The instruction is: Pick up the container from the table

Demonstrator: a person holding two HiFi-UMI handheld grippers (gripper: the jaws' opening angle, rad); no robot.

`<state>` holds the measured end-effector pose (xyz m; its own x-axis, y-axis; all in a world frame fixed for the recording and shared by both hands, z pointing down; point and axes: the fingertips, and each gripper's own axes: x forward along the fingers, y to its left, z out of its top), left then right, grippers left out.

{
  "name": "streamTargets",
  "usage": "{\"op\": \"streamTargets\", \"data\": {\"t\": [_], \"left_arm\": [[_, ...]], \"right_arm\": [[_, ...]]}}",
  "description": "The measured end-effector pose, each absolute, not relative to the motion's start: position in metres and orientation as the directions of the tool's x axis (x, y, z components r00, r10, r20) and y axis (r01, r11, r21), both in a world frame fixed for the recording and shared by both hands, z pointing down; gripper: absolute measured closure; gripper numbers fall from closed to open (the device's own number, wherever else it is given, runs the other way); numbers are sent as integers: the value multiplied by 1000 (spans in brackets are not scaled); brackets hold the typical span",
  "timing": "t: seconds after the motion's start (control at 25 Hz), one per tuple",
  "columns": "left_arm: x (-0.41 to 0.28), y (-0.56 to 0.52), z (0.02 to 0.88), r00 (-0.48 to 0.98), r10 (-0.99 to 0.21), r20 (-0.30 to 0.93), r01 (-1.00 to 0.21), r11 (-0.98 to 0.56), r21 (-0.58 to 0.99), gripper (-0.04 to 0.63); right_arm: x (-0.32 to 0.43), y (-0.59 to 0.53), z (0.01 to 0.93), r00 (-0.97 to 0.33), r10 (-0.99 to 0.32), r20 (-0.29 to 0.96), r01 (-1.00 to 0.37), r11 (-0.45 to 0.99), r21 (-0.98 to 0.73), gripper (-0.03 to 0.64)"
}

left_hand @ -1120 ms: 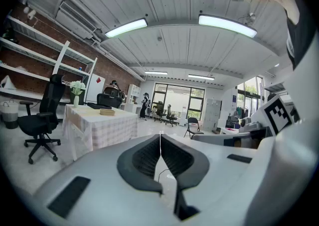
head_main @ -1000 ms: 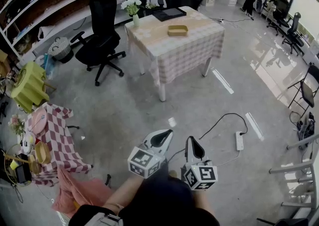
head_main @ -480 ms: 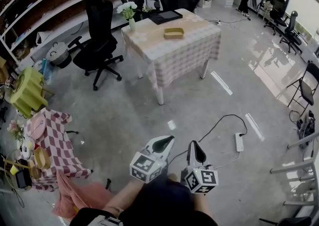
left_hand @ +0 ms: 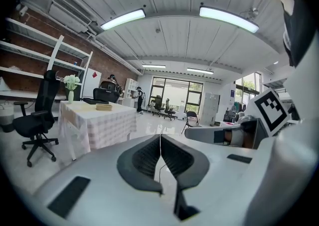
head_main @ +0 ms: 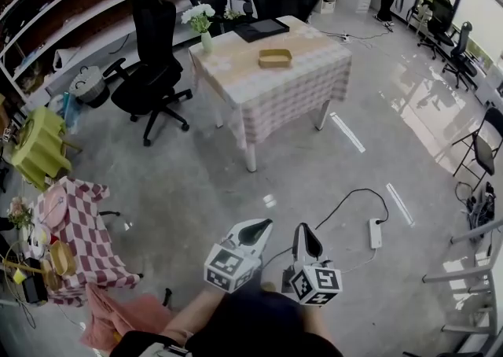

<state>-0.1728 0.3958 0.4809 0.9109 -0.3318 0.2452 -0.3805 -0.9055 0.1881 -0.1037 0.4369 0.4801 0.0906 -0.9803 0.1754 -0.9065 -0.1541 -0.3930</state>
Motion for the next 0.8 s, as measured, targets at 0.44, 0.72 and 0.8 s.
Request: {"op": "streamTargets", "data": {"t": [0.44, 0.72, 0.8], "left_arm": [[-147, 329, 477, 908, -345, 240, -393, -898, 198, 584], [-128, 290, 472, 910, -339, 236, -388, -898, 207, 584], [-123, 276, 469, 912, -335, 235, -384, -899, 209, 584]], "right_arm": [[-74, 375, 479, 97, -977, 190, -906, -166, -389, 612], [-56, 337, 476, 100, -975, 200, -906, -173, -387, 612], [-51, 324, 474, 104, -974, 202, -905, -177, -387, 612]]}}
